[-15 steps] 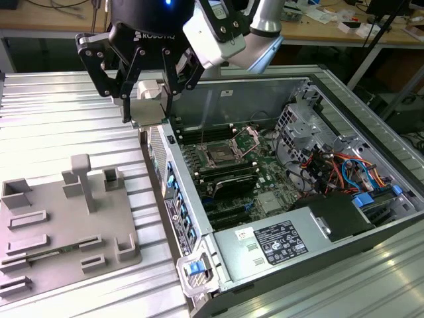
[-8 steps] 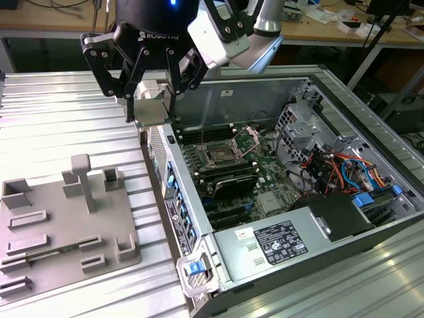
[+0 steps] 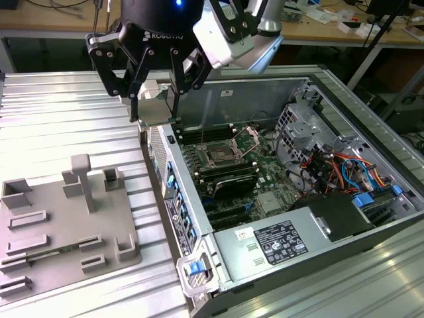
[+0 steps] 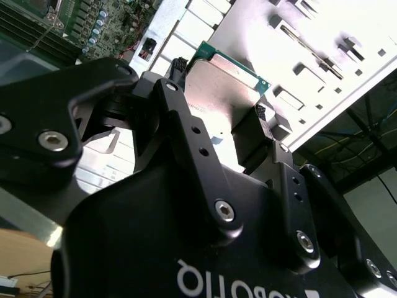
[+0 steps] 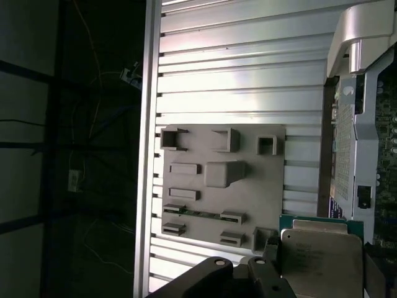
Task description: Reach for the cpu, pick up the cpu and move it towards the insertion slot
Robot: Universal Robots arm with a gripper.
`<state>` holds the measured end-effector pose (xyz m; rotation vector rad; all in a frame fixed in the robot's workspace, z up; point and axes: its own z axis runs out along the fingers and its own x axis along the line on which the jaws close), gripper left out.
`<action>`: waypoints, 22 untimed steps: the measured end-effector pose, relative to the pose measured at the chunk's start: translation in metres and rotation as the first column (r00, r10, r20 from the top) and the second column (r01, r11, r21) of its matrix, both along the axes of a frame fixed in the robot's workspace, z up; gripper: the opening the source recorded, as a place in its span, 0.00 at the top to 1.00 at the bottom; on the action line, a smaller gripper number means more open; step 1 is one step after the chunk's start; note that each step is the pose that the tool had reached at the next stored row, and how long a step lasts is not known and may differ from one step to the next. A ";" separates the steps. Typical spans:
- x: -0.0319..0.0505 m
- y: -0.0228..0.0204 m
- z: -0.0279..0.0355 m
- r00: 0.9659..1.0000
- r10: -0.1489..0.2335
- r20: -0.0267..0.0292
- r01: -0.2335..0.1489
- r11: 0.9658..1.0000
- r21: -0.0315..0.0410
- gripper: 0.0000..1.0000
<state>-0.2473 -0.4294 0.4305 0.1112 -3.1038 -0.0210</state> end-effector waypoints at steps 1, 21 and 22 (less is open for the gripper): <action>0.0012 0.0000 0.0000 1.000 0.000 0.000 0.000 1.000 0.000 0.45; 0.0187 0.0000 0.0000 1.000 0.000 0.000 0.000 1.000 0.000 0.45; 0.0193 0.0000 0.0000 1.000 0.000 0.000 0.000 1.000 0.000 0.45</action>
